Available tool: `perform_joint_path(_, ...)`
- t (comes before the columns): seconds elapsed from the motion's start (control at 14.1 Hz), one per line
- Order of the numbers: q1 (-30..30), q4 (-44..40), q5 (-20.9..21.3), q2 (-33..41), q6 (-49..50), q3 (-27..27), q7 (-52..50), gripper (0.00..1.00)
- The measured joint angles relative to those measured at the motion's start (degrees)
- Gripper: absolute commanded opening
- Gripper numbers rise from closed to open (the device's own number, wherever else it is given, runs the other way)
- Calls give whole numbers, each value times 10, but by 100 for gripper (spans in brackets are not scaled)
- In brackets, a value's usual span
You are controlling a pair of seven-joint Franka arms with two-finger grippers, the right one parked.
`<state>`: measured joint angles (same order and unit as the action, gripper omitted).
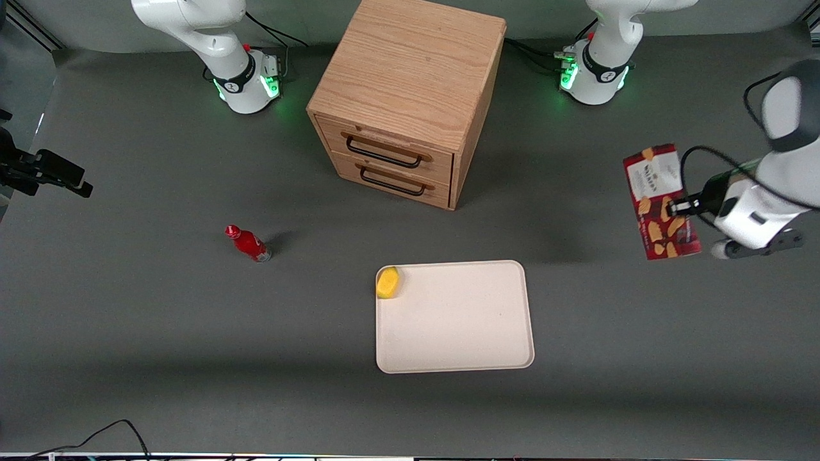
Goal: Place red cookie box on tray
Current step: 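Carry the held box over the cream tray and lower it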
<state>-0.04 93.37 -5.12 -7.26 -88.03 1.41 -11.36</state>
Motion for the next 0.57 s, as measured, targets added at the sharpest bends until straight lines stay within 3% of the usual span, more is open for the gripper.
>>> perform_joint_path(0.21,0,-71,-2,0,62,0,0,9)
perform_joint_path(0.57,-7,-82,-19,-13,56,19,-17,8)
